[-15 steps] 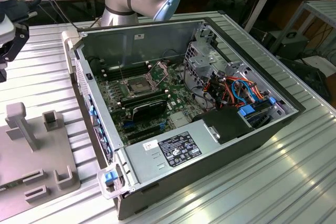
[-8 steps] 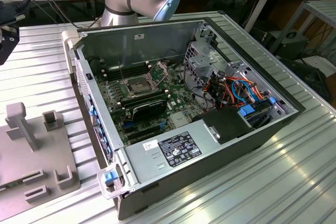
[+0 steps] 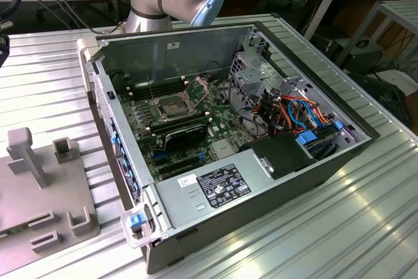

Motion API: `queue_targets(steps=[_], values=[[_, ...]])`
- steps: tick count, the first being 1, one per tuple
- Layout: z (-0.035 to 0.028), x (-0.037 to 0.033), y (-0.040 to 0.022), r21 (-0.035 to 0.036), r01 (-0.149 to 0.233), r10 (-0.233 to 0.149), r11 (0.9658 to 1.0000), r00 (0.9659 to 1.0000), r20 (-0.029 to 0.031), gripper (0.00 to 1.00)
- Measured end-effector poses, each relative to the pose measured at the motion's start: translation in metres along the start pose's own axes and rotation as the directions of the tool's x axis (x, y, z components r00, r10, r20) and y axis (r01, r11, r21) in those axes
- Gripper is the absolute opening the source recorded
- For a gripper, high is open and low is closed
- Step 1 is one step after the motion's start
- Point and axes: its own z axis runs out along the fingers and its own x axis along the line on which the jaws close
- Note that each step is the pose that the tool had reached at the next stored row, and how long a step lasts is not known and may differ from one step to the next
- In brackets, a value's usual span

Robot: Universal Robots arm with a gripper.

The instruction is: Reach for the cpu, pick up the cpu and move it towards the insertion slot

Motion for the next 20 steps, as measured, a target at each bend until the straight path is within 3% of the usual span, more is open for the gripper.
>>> queue_targets(steps=[20], values=[[0.0009,0.0329,-0.0067,0.0,0.0,0.0,1.0,1.0,-0.0001,0.11]])
